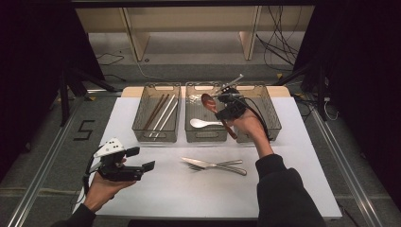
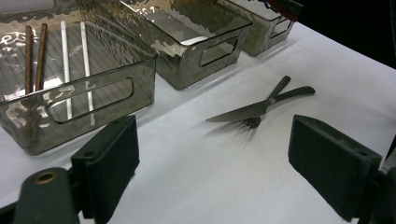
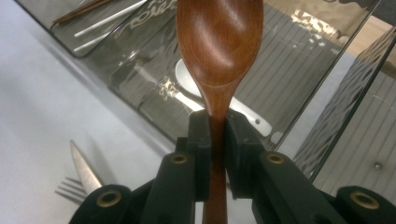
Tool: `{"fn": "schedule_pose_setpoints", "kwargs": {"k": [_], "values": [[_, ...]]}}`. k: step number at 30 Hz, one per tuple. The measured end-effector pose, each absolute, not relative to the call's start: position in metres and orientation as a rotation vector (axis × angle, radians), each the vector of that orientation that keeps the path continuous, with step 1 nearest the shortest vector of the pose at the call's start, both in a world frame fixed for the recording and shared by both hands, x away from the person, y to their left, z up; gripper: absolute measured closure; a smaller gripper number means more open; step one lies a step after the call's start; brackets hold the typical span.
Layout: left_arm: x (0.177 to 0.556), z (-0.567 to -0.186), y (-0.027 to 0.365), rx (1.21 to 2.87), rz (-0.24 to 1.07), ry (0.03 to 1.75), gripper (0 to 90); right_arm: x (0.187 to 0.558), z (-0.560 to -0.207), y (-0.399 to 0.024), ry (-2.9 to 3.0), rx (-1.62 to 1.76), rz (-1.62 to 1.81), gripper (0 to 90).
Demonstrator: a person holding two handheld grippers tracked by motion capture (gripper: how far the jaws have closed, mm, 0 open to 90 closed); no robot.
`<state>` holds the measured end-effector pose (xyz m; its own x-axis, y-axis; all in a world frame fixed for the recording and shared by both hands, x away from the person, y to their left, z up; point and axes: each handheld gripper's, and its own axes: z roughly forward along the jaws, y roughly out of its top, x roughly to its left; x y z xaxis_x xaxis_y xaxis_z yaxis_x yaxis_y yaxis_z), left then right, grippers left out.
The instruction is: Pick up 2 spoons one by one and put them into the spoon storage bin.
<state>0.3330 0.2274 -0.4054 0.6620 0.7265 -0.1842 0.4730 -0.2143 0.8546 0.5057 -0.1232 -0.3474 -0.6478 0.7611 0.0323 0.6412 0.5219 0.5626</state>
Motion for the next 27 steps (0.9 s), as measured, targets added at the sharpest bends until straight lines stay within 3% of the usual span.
{"fn": "schedule_pose_setpoints", "kwargs": {"k": [27], "values": [[0.332,-0.403,0.227,1.853,0.325,0.935,15.7,0.546,-0.35,-0.104,2.507,1.283,0.783,82.1]]}}
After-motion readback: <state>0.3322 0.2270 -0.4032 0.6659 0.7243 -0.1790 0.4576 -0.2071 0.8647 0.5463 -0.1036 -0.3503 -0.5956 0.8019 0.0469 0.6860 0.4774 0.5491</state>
